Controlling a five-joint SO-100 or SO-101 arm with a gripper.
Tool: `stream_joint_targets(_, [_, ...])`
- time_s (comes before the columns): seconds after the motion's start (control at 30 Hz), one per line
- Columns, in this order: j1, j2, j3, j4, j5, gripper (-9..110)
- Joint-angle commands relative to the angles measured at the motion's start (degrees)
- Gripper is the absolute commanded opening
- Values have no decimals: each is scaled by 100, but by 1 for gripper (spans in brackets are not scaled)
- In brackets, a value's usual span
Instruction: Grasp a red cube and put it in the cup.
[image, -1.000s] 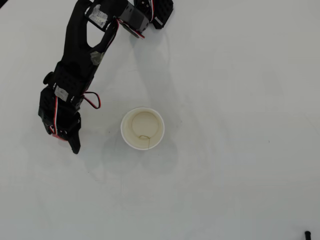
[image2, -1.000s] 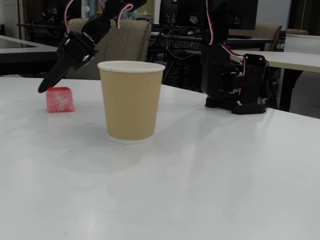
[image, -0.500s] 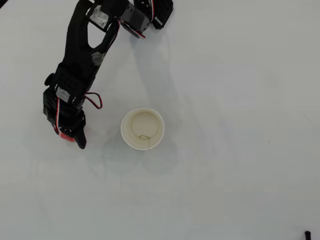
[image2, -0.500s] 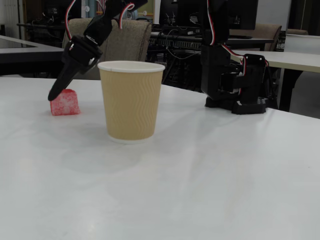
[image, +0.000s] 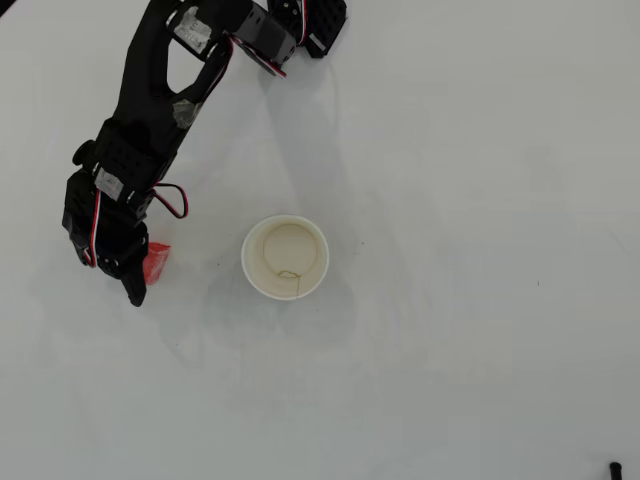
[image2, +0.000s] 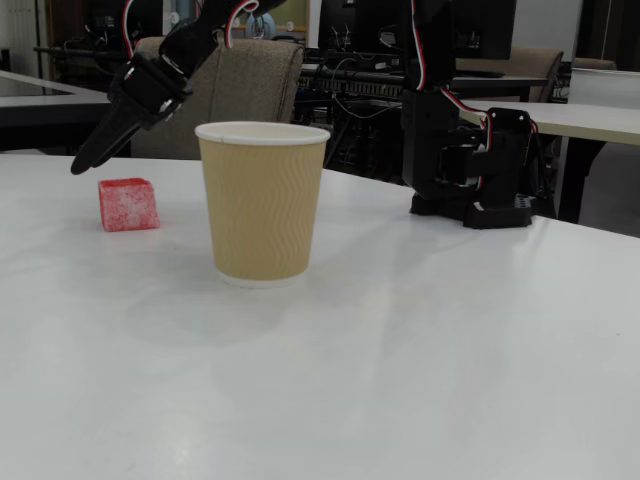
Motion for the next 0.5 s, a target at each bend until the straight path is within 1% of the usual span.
stream_joint_targets(0.0, [-18, 79, -448, 158, 0, 33])
stream_joint_targets(0.2, [-97, 0, -422, 650, 9, 33])
stream_joint_targets(0.47, [-255, -229, -369, 729, 9, 33])
